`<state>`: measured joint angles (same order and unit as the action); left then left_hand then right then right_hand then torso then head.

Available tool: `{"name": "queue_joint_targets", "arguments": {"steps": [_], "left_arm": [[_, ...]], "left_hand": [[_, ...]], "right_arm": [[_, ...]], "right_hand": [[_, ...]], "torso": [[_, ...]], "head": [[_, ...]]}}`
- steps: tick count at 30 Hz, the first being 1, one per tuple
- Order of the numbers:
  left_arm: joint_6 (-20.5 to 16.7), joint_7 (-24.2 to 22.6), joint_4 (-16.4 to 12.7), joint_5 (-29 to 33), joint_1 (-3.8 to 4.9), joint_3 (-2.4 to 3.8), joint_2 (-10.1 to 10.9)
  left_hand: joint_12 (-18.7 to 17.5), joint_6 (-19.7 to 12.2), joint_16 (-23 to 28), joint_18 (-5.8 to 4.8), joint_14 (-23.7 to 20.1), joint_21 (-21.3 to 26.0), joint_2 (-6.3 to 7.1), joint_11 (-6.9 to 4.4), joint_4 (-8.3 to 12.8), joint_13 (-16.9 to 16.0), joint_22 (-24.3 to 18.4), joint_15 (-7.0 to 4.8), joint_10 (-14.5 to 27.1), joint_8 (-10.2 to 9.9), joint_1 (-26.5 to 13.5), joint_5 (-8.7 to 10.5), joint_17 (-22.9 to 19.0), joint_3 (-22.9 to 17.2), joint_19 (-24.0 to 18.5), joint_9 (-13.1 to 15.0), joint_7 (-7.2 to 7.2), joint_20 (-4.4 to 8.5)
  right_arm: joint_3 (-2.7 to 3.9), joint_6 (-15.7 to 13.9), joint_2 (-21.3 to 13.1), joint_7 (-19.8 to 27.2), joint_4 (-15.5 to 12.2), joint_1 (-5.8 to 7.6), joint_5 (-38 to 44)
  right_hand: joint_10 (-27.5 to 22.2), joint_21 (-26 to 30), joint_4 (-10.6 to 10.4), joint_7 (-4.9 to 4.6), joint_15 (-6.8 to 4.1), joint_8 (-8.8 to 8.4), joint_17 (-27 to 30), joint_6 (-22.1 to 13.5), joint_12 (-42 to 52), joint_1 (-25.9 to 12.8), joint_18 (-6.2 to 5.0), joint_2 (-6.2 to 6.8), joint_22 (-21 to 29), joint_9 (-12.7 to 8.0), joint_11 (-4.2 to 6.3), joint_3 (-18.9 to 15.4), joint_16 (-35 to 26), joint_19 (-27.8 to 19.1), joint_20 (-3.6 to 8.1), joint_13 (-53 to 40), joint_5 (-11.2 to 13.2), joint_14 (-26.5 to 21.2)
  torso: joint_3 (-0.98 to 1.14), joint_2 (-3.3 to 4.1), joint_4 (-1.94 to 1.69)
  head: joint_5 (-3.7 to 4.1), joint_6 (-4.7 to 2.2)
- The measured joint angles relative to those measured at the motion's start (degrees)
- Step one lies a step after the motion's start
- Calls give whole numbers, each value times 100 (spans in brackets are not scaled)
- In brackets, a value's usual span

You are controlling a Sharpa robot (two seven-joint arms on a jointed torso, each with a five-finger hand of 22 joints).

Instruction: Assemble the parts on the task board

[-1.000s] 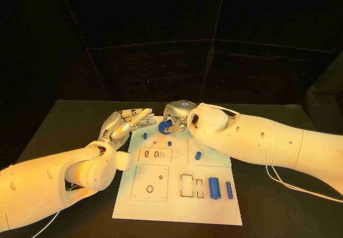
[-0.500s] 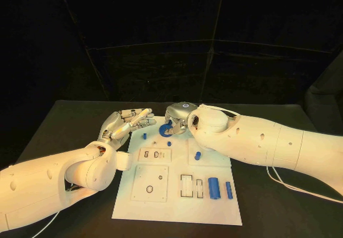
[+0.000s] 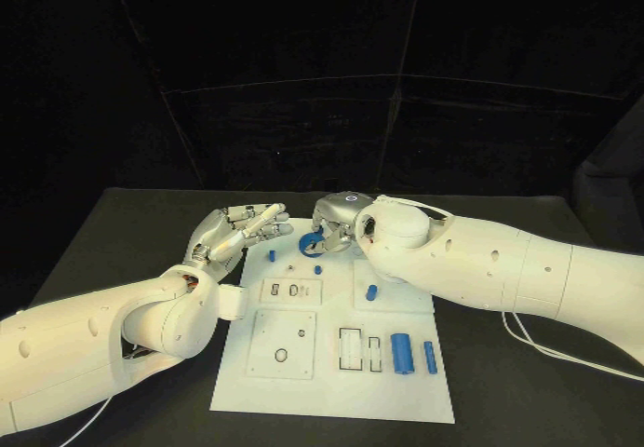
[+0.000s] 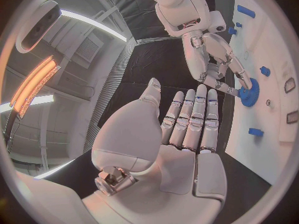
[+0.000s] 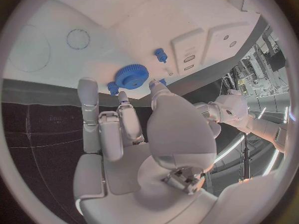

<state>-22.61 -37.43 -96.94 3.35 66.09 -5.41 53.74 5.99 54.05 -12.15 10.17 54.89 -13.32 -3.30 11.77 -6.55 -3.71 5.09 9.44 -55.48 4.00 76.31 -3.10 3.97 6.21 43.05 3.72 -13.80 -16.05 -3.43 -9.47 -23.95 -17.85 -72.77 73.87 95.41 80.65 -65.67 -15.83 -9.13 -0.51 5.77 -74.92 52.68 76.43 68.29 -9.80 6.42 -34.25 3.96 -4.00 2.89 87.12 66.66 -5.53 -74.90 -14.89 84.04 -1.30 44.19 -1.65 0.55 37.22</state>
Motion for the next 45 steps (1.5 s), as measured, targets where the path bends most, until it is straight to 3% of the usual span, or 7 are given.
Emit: {"name": "queue_joint_targets", "arguments": {"steps": [10,18,21,30,34,40,45], "left_arm": [[2,1,30,-1,0,-1,12],[14,4,64,-1,0,-1,30],[25,5,88,-1,0,-1,26],[59,16,129,-1,0,-1,-22],[69,24,158,-1,1,-1,-43],[82,37,184,-1,0,-2,-67],[90,48,201,-2,0,-3,-85]], "left_hand": [[0,0,0,0,0,0,-23,0,0,0,1,0,0,0,23,0,0,0,0,0,0,0],[0,0,0,-1,42,0,-23,-22,48,0,-6,-1,-22,0,23,0,0,0,82,0,0,-1],[0,0,0,-1,42,0,-36,-21,50,0,-6,0,-21,0,11,0,0,-1,122,0,0,13],[0,0,6,-1,62,0,-46,-42,79,0,-6,-21,-42,0,1,0,0,0,138,0,0,14],[0,0,22,-1,63,0,-46,-42,79,0,-5,-21,-42,0,1,0,0,0,164,0,0,8],[0,0,22,-1,62,0,-46,-42,79,0,-5,-21,-42,0,1,0,0,0,168,0,0,4],[0,0,22,0,62,0,-46,-42,79,0,-5,-21,-42,0,1,0,0,0,168,0,0,4]], "right_arm": [[-1,-855,-878,382,-546,0,-438],[-3,-830,-2063,1059,-867,12,-1467],[-6,-780,-2345,1278,-939,13,-1832],[-10,-773,-2751,1595,-970,13,-2557],[-11,-807,-2784,1606,-926,2,-2603],[-12,-831,-2777,1532,-910,-133,-2480],[-16,-827,-2691,1433,-865,-260,-2305]], "right_hand": [[21,0,340,0,0,-46,1,1,78,699,0,-177,-42,2,-21,-182,0,22,-22,-4,-512,0],[-128,0,678,0,0,-84,1,1,-143,1146,0,-90,35,12,-7,-223,0,-6,-19,103,-394,0],[-818,-59,729,15,0,-83,1,15,-1028,1193,0,-70,-121,12,-2,-293,56,38,-11,964,-394,0],[-1366,-185,739,14,-1,-63,2,52,-1848,1271,1,-41,-306,12,5,-469,143,126,1,1771,-395,0],[-889,-1292,724,14,-1,-63,2,52,-1096,1271,456,-41,-2562,11,1,-682,122,1192,0,1116,-443,0],[-35,-1869,724,14,-1,-29,2,52,147,1296,629,-67,-3840,11,-17,-796,274,1686,-18,40,-347,0],[95,-1951,737,14,-1,-29,2,52,366,1308,628,-79,-4070,11,-29,-809,274,1712,-30,-5,-307,0]], "torso": [[12,-10,29],[37,-54,112],[53,-70,144],[91,-98,181],[99,-98,190],[96,-92,201],[93,-88,203]], "head": [[36,-63],[79,-103],[110,-118],[182,-126],[193,-115],[209,-81],[226,-59]]}}
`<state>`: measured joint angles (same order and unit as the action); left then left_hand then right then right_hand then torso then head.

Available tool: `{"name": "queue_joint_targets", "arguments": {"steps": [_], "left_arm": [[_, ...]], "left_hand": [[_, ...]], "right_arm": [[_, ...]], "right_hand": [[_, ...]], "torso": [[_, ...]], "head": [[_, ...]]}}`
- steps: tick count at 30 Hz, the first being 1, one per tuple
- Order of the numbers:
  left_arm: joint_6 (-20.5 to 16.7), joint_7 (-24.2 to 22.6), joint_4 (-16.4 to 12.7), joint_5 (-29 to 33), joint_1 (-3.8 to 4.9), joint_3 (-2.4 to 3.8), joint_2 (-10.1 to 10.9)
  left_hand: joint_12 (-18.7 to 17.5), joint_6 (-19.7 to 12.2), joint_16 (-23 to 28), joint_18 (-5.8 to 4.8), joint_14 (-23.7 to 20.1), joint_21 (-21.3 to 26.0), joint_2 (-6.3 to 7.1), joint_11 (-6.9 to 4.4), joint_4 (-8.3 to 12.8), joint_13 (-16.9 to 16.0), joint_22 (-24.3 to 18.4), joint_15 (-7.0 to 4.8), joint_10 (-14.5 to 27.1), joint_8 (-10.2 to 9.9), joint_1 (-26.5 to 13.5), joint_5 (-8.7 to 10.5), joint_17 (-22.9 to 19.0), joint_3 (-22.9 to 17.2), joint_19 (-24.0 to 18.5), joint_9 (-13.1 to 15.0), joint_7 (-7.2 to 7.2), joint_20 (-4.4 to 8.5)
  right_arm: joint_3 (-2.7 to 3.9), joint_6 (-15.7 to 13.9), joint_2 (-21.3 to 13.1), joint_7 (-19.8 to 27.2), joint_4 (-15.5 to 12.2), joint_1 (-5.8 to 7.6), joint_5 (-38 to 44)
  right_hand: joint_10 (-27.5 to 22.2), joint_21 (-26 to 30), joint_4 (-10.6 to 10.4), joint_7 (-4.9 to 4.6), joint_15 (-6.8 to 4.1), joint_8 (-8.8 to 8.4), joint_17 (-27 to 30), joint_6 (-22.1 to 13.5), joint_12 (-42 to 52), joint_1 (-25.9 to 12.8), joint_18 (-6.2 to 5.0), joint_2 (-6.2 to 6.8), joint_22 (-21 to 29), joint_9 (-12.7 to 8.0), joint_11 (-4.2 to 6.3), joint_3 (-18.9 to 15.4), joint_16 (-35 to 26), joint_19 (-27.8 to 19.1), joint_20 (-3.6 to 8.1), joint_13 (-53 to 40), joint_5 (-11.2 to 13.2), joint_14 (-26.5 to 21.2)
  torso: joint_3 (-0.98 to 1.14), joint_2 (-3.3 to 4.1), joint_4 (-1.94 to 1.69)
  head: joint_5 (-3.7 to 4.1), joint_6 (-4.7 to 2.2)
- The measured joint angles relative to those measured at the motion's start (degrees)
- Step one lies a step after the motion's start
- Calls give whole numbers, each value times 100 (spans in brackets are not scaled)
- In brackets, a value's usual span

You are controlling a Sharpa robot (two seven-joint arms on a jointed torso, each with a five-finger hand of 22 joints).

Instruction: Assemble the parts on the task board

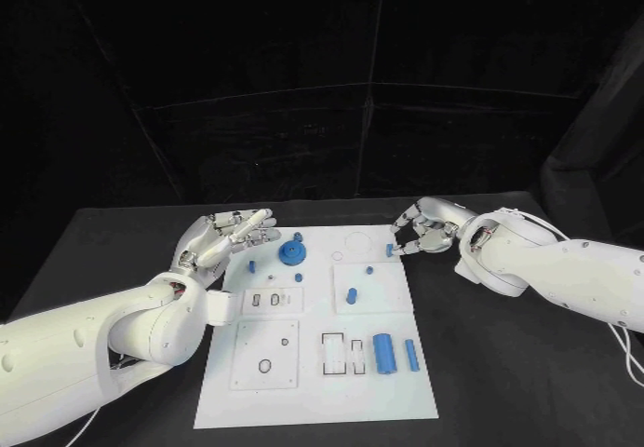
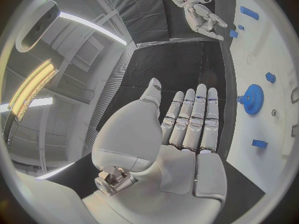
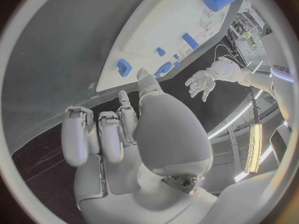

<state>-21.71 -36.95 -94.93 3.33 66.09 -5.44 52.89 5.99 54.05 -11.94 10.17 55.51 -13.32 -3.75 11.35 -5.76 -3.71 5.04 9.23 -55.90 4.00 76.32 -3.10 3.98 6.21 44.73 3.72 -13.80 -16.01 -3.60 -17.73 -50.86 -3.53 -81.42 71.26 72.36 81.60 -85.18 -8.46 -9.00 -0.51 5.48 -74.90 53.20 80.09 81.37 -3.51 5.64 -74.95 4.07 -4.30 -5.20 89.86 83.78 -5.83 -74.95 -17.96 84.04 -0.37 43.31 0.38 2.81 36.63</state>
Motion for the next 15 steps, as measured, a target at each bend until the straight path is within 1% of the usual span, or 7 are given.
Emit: {"name": "queue_joint_targets", "arguments": {"steps": [2,7,11,12,15], "left_arm": [[3,3,5,0,0,0,-5],[8,12,19,0,-2,0,-6],[10,16,25,0,-3,0,-7],[10,17,27,0,-3,0,-7],[12,20,32,0,-3,0,-9]], "left_hand": [[0,0,0,0,0,0,0,0,0,0,0,0,0,0,0,0,0,0,2,0,0,2],[0,0,0,0,0,0,0,0,0,0,0,0,0,0,0,0,0,0,17,0,0,17],[0,0,0,0,0,0,0,0,0,0,0,0,0,0,0,0,0,0,17,0,0,17],[0,0,0,0,0,0,0,0,0,0,1,0,0,0,0,0,0,0,17,0,0,17],[0,0,0,0,0,0,0,0,0,0,1,0,0,0,0,0,0,0,17,0,0,16]], "right_arm": [[0,3,31,-31,28,-35,52],[1,11,88,-90,91,-127,161],[1,11,122,-112,124,-155,208],[1,9,131,-116,134,-160,218],[2,-1,163,-128,171,-170,246]], "right_hand": [[0,0,0,0,0,0,0,0,0,23,0,-23,0,0,0,0,0,0,0,0,0,0],[0,-21,0,0,21,0,-4,0,18,23,-1,-23,0,0,0,0,0,0,0,0,0,-21],[0,-21,0,0,21,0,-4,0,23,23,-1,-23,1,-1,0,0,0,0,0,1,0,-21],[0,-21,0,0,21,0,-4,0,23,47,-1,-48,0,-1,0,0,0,0,0,1,0,-21],[12,-21,0,0,42,0,-4,0,47,60,-1,-61,1,-1,-12,0,0,0,0,1,0,-1]], "torso": [[-3,2,-2],[-11,2,-13],[-12,0,-13],[-13,-1,-13],[-14,-2,-13]], "head": [[13,15],[20,46],[15,64],[14,68],[13,71]]}}
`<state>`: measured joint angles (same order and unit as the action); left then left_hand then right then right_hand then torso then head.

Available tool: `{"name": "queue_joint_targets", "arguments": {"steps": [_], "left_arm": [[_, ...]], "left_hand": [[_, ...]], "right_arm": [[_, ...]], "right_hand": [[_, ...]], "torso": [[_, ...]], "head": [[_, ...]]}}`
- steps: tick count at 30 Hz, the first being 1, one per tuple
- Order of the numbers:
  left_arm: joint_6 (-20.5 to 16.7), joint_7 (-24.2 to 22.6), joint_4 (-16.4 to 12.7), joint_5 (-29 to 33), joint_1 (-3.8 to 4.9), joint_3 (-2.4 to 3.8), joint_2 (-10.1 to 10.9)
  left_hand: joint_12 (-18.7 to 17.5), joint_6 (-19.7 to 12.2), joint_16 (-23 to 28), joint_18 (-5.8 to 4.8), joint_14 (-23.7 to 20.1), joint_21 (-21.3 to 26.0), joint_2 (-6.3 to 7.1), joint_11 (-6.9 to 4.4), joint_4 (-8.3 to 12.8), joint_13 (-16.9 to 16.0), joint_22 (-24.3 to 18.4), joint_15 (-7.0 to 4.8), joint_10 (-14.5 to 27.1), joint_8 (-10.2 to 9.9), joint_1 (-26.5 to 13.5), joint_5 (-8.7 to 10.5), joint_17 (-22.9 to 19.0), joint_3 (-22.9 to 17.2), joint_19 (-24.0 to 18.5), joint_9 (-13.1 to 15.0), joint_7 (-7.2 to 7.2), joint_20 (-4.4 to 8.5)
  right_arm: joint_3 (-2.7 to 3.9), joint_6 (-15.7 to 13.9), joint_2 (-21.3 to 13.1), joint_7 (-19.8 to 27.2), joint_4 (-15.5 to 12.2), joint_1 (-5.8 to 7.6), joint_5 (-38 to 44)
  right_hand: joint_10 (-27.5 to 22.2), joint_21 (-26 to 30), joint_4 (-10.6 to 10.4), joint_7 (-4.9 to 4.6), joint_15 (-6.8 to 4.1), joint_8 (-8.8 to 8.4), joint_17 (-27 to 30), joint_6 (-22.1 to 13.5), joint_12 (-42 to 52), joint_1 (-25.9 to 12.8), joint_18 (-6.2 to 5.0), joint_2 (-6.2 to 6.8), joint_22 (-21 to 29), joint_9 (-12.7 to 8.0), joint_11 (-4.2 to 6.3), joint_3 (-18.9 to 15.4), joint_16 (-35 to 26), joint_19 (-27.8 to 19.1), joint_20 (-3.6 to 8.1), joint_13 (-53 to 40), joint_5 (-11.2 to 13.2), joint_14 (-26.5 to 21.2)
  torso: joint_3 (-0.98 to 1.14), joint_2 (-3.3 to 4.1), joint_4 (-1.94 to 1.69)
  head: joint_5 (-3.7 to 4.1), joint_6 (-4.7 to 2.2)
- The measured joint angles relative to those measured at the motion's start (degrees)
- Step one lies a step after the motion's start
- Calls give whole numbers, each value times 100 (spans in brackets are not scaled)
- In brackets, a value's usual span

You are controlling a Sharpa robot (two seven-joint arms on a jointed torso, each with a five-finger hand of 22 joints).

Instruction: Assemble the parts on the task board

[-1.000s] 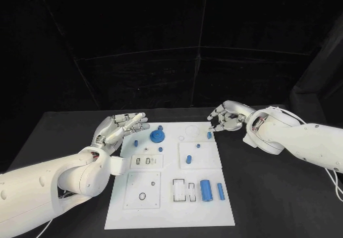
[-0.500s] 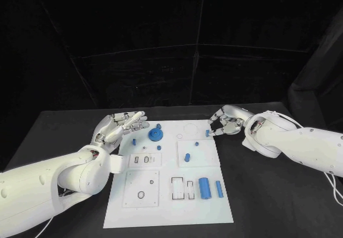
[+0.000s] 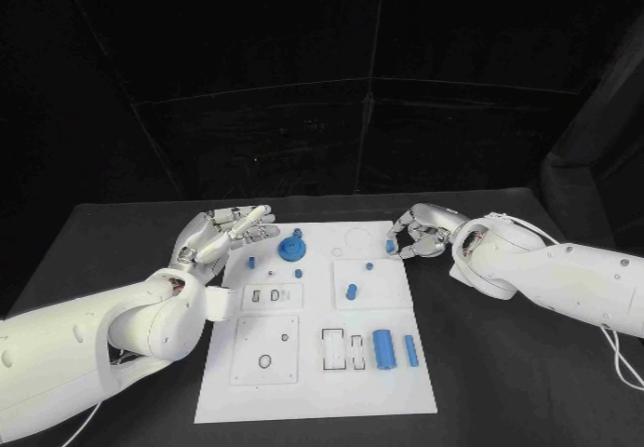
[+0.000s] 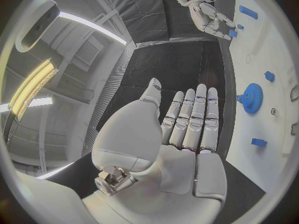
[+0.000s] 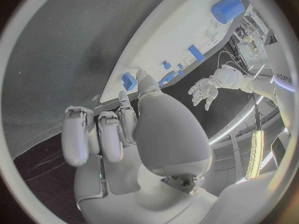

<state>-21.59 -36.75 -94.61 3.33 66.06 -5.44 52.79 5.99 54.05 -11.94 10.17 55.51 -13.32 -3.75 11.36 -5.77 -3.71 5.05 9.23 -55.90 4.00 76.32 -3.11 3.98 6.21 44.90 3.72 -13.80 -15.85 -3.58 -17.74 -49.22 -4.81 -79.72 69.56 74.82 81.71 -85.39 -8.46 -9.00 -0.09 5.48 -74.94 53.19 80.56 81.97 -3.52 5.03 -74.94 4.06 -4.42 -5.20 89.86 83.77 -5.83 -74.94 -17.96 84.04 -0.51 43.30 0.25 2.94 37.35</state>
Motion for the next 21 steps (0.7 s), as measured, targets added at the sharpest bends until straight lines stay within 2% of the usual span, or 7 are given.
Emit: {"name": "queue_joint_targets", "arguments": {"steps": [6,7,12,16,18,21], "left_arm": [[4,6,9,0,0,0,-4],[5,7,10,0,0,0,-4],[8,13,11,0,-1,0,-4],[12,19,12,0,-1,0,-3],[14,22,13,0,-1,-1,-1],[18,28,14,-1,-1,-1,-1]], "left_hand": [[0,0,0,0,0,0,0,0,0,0,0,0,0,0,0,0,0,0,0,0,0,0],[0,0,0,0,0,0,0,0,0,0,0,0,0,0,0,0,0,0,0,0,0,0],[0,0,0,1,0,0,0,0,0,0,0,0,0,0,0,0,0,0,0,0,0,0],[0,0,0,0,0,0,0,0,0,0,0,0,0,0,0,0,0,0,0,0,0,0],[0,0,0,0,0,0,0,0,0,0,1,0,0,0,0,0,0,0,0,0,0,0],[0,0,0,0,0,0,0,0,0,0,1,0,0,0,0,0,0,0,0,0,0,0]], "right_arm": [[2,-25,58,-12,71,-7,31],[1,-28,67,-13,78,-7,34],[1,-31,108,-15,118,-9,45],[1,-30,135,-15,149,-10,50],[1,-27,157,-15,162,-10,51],[1,-20,187,-13,176,-11,53]], "right_hand": [[8,-25,34,-23,0,17,0,23,42,32,-1,-139,0,0,-8,68,0,0,0,0,36,0],[18,-25,43,-43,0,30,1,43,43,70,-1,-177,0,1,1,100,0,0,0,-1,111,0],[30,-48,170,-17,0,67,1,153,85,236,-1,-380,1,8,14,317,0,0,0,-18,598,0],[103,-83,249,-24,0,95,1,233,151,288,-1,-488,1,8,22,482,0,0,0,-37,805,0],[136,-87,312,4,0,95,1,307,181,332,-1,-532,1,8,36,584,0,0,0,-38,965,0],[155,-87,341,18,0,95,1,351,198,348,-1,-559,1,7,55,646,0,0,0,-39,1010,0]], "torso": [[-3,-3,-1],[-3,-3,-1],[-3,-4,-3],[-3,-5,-4],[-2,-5,-4],[-1,-7,-4]], "head": [[4,9],[4,13],[37,36],[43,44],[37,45],[31,46]]}}
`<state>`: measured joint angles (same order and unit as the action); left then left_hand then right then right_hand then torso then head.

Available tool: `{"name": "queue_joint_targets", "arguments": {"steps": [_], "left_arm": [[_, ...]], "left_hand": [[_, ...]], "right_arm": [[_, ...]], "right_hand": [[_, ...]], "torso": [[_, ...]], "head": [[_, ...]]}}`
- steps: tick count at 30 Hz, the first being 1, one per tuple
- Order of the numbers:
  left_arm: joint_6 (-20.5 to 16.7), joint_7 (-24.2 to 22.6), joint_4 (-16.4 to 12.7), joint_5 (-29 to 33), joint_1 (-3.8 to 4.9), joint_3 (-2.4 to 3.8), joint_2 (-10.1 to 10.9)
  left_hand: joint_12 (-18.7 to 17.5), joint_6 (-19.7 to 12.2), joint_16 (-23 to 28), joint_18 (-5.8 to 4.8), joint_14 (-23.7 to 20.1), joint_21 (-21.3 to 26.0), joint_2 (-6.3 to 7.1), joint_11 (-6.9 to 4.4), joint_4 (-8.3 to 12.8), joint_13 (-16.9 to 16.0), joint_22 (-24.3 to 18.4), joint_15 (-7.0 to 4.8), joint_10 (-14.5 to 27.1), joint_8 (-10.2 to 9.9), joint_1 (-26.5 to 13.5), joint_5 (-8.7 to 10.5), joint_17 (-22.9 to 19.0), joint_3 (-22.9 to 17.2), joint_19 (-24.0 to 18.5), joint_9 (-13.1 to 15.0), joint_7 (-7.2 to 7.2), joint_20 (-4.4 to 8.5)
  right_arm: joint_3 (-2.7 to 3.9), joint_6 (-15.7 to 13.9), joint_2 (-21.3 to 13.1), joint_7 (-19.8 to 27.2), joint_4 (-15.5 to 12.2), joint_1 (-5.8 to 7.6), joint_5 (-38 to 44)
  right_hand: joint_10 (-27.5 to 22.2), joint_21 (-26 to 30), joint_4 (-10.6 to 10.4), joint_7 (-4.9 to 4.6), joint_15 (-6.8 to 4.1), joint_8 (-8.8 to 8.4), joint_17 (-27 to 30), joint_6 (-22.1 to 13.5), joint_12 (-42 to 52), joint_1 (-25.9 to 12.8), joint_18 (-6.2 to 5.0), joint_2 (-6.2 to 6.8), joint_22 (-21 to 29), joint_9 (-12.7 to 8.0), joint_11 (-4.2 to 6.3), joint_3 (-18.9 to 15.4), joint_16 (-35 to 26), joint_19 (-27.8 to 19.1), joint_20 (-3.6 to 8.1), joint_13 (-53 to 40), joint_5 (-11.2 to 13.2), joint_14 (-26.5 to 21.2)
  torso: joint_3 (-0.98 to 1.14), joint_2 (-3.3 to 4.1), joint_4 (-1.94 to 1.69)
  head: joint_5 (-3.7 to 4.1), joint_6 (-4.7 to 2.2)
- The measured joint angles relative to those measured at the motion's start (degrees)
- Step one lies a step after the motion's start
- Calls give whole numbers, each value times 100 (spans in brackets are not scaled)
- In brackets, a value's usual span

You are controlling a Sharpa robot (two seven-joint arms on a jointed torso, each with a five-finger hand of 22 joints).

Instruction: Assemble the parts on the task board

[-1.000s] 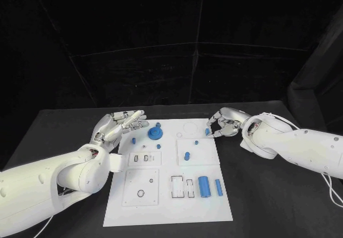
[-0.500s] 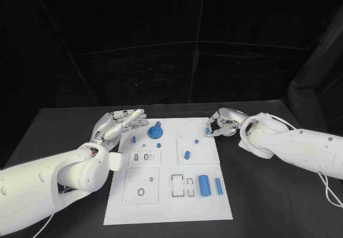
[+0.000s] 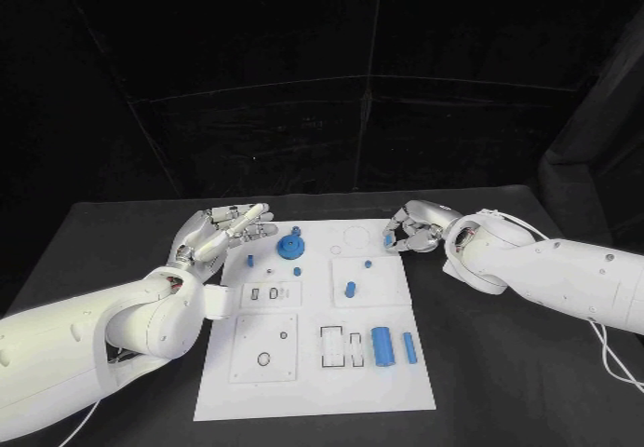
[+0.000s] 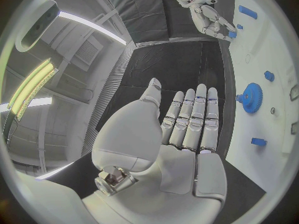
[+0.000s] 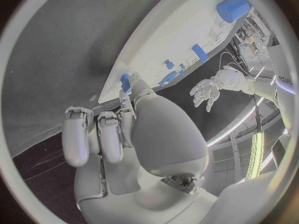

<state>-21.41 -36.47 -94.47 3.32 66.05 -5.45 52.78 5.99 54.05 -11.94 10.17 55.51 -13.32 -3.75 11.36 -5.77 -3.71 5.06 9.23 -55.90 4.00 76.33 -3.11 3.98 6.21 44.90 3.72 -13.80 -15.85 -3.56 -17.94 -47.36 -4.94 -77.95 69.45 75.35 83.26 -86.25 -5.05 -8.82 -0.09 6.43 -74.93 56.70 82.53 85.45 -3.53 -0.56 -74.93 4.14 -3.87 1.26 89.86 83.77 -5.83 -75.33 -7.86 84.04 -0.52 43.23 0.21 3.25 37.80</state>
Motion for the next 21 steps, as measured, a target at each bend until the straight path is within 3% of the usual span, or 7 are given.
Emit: {"name": "queue_joint_targets", "arguments": {"steps": [3,5,21], "left_arm": [[2,3,0,0,0,0,1],[3,5,0,0,0,0,2],[2,7,0,0,0,0,10]], "left_hand": [[0,0,0,0,0,0,0,0,0,0,0,0,0,0,0,0,0,0,0,0,0,0],[0,0,0,0,0,0,0,0,0,0,0,0,0,0,0,0,0,0,0,0,0,0],[0,0,0,0,0,0,-21,0,0,0,1,0,0,0,22,0,0,0,0,0,0,0]], "right_arm": [[0,9,15,0,8,-1,5],[0,18,20,0,16,-1,13],[4,71,51,-95,25,-2,153]], "right_hand": [[8,0,21,1,0,0,0,38,16,6,1,-9,0,0,8,21,0,0,0,0,0,0],[8,0,48,16,0,37,0,71,27,8,92,-11,0,0,8,48,0,0,0,0,0,0],[40,-23,133,111,-45,65,1,297,57,-34,91,-62,1,-5,42,290,0,21,21,0,1,2]], "torso": [[1,-2,0],[2,-1,0],[7,-2,3]], "head": [[-1,1],[-1,1],[15,9]]}}
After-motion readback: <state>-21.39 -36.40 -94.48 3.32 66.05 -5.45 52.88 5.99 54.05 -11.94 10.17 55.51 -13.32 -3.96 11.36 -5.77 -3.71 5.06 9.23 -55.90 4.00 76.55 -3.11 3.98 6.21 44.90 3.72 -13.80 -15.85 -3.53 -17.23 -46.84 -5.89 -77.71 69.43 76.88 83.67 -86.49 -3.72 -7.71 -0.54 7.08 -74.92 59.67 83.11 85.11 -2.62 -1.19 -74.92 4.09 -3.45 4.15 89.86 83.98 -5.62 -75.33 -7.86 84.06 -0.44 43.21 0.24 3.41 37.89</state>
